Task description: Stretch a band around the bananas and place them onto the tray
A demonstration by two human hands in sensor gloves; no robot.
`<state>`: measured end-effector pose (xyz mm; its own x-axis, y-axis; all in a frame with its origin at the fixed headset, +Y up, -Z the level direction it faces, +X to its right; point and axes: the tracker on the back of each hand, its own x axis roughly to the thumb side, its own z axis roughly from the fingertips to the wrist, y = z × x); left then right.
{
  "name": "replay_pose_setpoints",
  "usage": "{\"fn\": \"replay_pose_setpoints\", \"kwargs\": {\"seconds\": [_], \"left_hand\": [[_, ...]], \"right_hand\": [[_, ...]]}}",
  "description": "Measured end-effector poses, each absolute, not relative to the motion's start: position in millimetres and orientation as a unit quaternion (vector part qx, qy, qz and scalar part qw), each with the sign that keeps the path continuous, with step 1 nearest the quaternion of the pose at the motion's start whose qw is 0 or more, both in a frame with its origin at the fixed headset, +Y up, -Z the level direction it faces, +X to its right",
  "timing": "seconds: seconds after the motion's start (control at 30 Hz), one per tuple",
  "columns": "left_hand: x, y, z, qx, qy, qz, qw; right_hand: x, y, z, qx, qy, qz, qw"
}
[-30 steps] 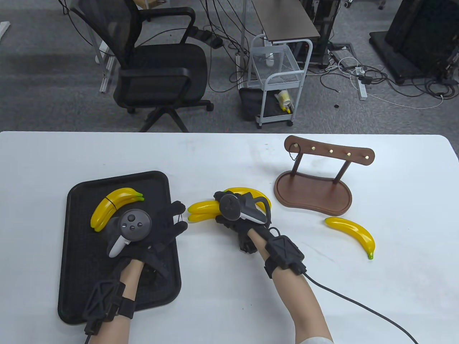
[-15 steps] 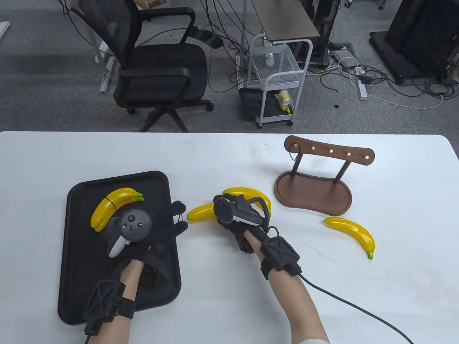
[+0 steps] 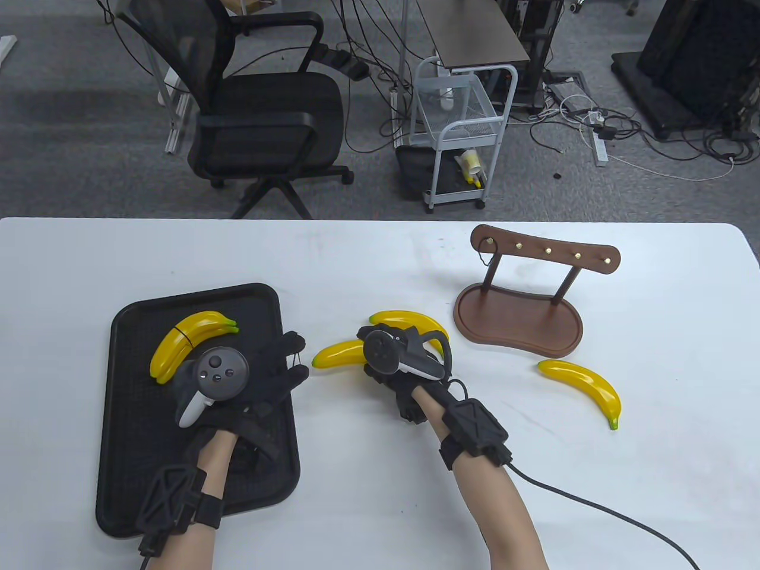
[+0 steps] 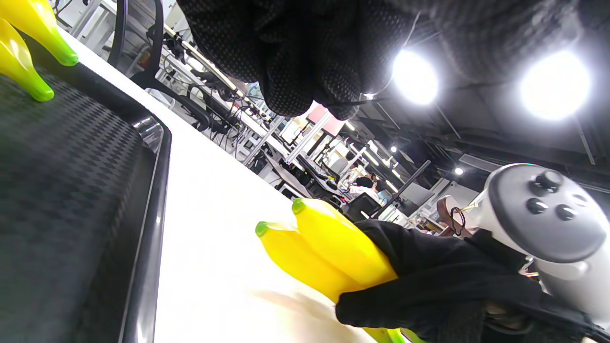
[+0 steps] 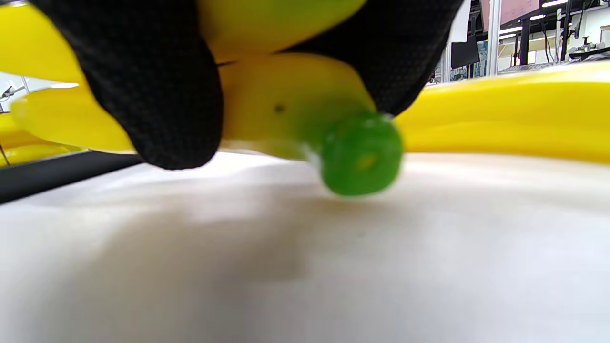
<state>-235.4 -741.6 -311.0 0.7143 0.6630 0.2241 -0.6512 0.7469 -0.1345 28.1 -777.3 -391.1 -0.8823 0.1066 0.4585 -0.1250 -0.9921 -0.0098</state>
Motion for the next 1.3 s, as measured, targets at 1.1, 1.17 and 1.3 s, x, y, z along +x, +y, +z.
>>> {"fn": "replay_pose_setpoints", "kwargs": {"seconds": [1.1, 1.17, 1.3], "left_hand": [[-207.4, -745.3, -308.2, -0.066, -0.167, 0.373, 0.911], [-204.4, -745.7, -308.0, -0.071, -0.172, 0.383, 0.905], [-194.8, -749.7, -308.6, -0.09, -0.182, 0.4, 0.894]], "right_hand": [[87.7, -716.1, -331.5, 0.217, -0.108, 0.967, 0.073], [90.1, -716.3, -328.0, 0.217, -0.11, 0.967, 0.078], [90.1, -719.2, -321.8, 0.23, -0.109, 0.964, 0.076]]}}
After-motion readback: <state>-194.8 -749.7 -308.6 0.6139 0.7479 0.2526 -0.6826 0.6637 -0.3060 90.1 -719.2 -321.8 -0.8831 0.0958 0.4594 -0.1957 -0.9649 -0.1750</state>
